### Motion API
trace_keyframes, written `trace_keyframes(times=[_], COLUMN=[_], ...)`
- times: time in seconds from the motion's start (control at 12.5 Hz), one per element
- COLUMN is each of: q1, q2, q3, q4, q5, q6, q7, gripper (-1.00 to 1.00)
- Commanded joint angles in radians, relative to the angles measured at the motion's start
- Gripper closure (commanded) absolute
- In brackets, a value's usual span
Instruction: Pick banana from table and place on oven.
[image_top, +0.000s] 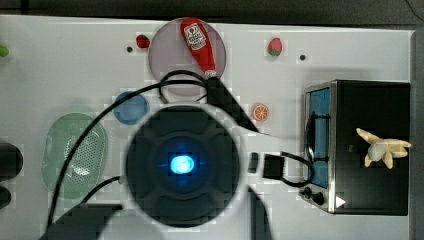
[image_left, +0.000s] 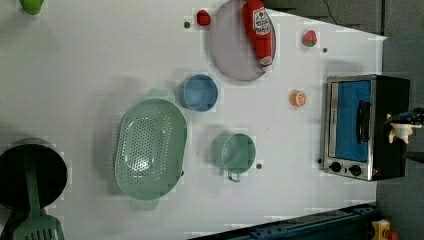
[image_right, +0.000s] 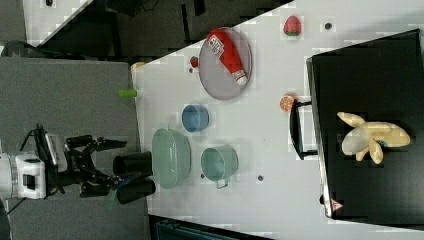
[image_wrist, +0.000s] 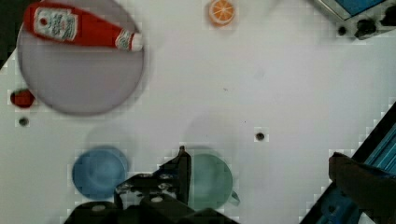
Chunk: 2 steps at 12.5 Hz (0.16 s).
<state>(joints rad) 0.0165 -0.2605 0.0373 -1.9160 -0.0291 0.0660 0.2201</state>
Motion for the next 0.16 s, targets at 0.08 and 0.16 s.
trace_keyframes(times=[0.08, 0.16], q1=[-0.025, -0.025], q2=[-0.014, -0.014], q3=[-0.035, -0.035], q4=[0.01, 0.01], q5=[0.004, 0.004], q6=[0.009, 0.01], q7=[0.046, 0.046], gripper=[-1.0, -1.0])
